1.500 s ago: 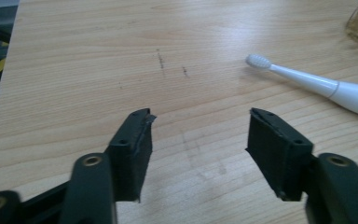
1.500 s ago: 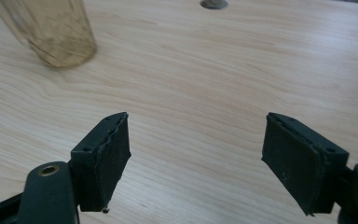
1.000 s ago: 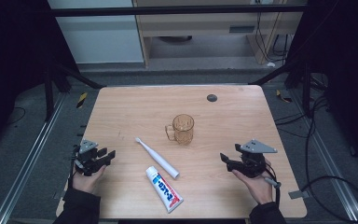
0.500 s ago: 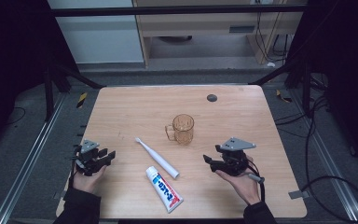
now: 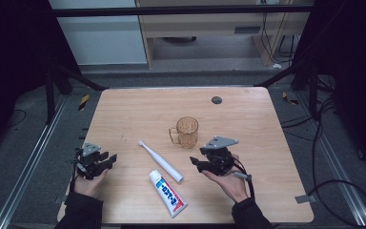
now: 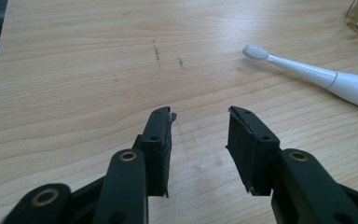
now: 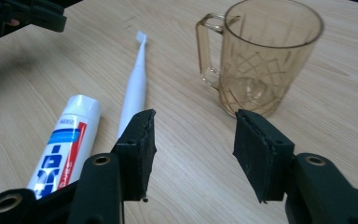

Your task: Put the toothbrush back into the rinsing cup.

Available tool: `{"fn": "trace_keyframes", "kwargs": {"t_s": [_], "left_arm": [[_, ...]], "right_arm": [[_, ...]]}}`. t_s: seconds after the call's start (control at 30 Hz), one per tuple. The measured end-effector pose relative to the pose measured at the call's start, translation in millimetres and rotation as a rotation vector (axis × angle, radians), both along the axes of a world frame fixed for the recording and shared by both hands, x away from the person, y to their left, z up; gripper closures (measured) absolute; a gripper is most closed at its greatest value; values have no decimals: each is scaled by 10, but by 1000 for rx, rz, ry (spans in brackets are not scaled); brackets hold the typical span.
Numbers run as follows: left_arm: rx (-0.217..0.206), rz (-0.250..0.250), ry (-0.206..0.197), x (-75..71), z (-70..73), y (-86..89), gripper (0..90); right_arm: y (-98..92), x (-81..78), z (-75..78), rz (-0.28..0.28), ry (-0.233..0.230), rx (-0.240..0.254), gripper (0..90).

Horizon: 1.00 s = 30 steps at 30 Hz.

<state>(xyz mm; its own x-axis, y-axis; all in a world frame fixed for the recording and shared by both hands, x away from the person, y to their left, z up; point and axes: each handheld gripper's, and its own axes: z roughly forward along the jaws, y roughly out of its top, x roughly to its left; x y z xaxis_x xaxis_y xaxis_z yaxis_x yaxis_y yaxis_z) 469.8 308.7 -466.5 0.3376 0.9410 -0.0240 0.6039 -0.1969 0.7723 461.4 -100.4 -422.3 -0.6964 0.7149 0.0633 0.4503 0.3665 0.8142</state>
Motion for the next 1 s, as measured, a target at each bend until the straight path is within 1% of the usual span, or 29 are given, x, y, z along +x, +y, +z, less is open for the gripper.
{"fn": "trace_keyframes", "kwargs": {"t_s": [0.2,0.43,0.73,0.87,1.0], "left_arm": [[-4,1,2,3,-2,10,589],[-3,1,5,7,-4,11,585],[1,-3,9,10,-7,9,583],[-2,0,9,11,-10,17,583],[1,-3,11,12,-9,17,583]], "right_arm": [[187,13,-33,29,11,-25,510],[300,10,-97,39,32,-57,522],[467,-7,-236,67,77,-95,538],[535,-15,-303,75,96,-103,540],[609,-30,-374,84,108,-131,543]]}}
